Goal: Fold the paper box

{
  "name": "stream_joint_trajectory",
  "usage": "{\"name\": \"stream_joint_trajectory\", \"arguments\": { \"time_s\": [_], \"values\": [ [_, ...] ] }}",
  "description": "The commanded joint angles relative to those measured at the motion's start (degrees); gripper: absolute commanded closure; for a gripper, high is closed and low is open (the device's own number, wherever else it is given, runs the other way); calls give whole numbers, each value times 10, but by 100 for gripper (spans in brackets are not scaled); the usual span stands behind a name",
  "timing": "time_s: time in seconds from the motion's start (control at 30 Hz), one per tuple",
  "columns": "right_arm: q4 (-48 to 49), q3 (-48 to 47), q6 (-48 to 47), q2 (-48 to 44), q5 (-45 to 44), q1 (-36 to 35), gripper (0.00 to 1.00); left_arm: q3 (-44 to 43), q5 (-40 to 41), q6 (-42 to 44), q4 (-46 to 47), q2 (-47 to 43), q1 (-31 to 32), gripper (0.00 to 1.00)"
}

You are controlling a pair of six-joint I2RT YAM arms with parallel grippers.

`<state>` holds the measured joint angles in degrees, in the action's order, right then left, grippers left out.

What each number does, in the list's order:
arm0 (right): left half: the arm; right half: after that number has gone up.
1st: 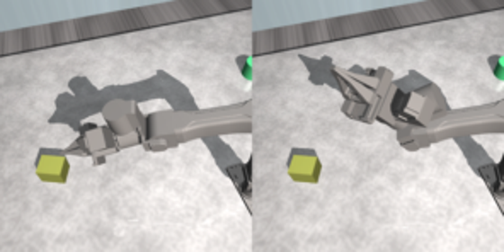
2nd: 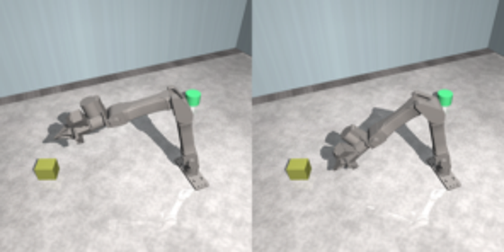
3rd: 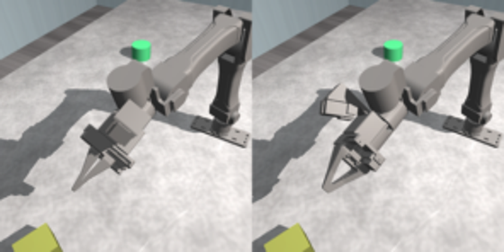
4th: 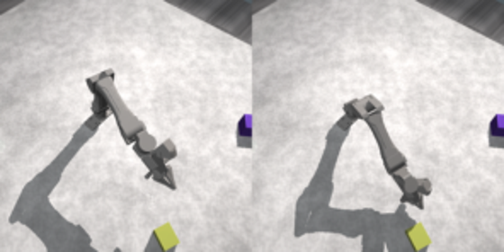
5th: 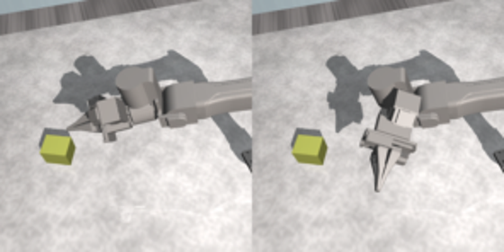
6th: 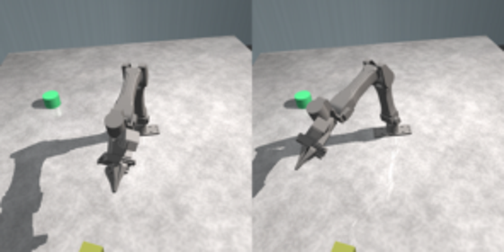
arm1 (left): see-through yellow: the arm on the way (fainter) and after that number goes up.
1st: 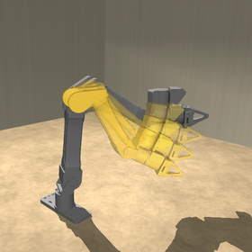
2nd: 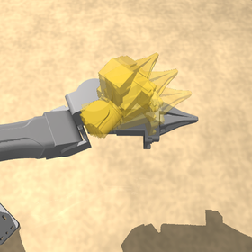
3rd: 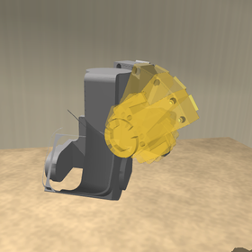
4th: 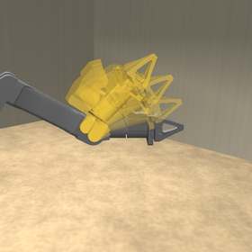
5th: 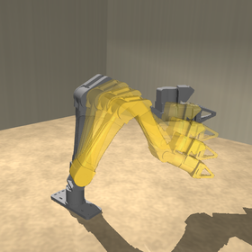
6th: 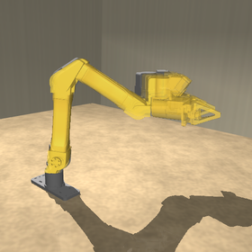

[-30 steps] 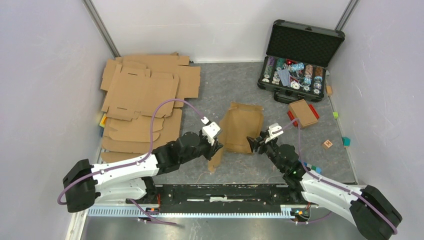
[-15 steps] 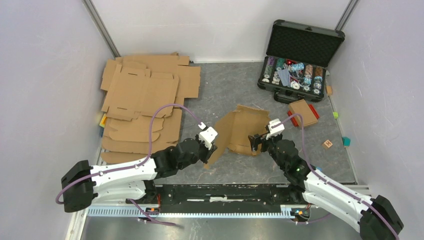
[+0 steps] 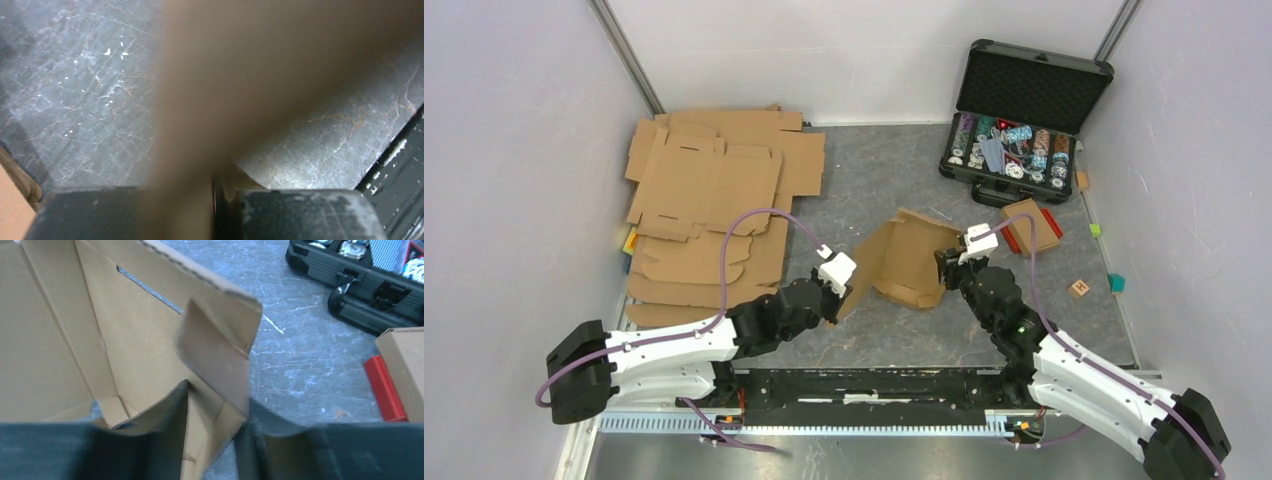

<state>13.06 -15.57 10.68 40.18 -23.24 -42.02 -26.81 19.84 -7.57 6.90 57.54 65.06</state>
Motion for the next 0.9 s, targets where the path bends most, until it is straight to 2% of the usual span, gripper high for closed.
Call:
{"name": "stream_joint_trajectory", "arguments": {
  "time_s": [0.0, 0.07, 0.2, 0.23, 0.3, 0.33, 0.4, 0.43, 0.5, 0.6, 0.7, 0.87],
  "values": [
    [37, -26, -18, 25, -34, -3, 71, -1, 40, -1, 51, 6, 4, 96],
    [66, -27, -32, 42, -39, -3, 86, -3, 49, -1, 61, 16, 4, 98],
    [195, -4, -75, 80, -67, -3, 88, -8, 72, 8, 104, 41, 4, 97],
    [232, 0, -94, 94, -74, -3, 88, -10, 83, 10, 111, 52, 4, 87],
    [287, 0, -126, 121, -82, -3, 87, -30, 112, -6, 88, 74, 2, 60],
    [309, -1, -140, 133, -84, -3, 88, -47, 114, -17, 54, 87, -2, 52],
    [331, -4, -162, 155, -86, -3, 92, -66, 67, -24, 20, 99, -15, 38],
    [335, -4, -166, 163, -87, -3, 92, -60, 56, -29, 29, 96, -18, 29],
    [345, 3, -172, 170, -82, -3, 91, -43, 41, -39, 51, 81, -30, 19],
    [360, 16, -174, 168, -66, -3, 91, -49, 22, -56, 36, 68, -73, 14],
    [356, 14, -175, 163, -61, -3, 89, -65, -43, -68, 22, 67, -135, 13],
    [332, 14, -172, 145, -53, -3, 89, -85, -139, -78, 62, 81, -237, 3]
  ]
}}
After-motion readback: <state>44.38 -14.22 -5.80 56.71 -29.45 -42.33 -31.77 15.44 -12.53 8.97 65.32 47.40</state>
